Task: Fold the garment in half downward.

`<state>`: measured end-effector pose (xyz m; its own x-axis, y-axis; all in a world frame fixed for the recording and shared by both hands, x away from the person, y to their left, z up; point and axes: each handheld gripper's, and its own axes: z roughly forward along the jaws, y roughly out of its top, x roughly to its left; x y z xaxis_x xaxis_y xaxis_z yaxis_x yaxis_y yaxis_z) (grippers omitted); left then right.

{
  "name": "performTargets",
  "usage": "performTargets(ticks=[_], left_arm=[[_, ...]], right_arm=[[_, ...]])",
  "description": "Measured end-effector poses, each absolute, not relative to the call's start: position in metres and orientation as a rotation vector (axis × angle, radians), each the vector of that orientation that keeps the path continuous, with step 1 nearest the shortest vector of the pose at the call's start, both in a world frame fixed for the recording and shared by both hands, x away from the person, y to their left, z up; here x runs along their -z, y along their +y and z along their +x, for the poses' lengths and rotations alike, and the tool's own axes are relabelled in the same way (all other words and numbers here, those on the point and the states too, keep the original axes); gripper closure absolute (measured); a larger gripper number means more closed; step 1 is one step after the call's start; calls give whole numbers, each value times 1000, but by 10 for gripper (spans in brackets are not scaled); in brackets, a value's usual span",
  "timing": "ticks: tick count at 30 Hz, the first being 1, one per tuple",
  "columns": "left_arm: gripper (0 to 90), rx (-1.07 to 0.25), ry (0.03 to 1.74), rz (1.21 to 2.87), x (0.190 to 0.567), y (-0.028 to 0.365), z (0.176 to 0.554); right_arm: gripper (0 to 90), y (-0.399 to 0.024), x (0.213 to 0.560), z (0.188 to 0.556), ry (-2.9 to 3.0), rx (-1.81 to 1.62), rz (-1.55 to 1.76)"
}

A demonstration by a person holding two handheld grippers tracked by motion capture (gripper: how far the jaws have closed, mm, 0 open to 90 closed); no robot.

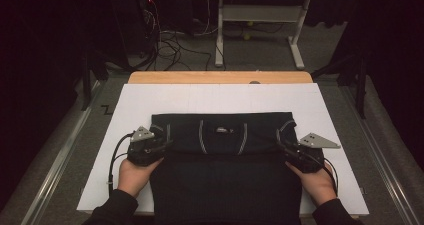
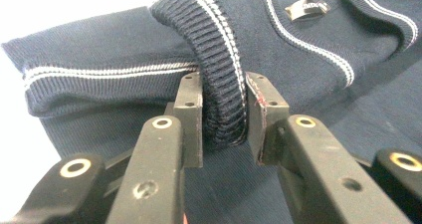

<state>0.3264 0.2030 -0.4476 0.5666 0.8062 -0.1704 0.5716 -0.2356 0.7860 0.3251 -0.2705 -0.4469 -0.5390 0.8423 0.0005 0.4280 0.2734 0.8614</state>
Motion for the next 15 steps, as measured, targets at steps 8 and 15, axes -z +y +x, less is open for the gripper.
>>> performTargets(ticks=[8,15], left_arm=[[675,-294,1101,1957,453,203,304],[674,-275,1080,1968,457,202,285]], right_arm=[[778,-277,449,301,2099,-1217,1136],[778,-279,452,284,2113,-1198,1118]])
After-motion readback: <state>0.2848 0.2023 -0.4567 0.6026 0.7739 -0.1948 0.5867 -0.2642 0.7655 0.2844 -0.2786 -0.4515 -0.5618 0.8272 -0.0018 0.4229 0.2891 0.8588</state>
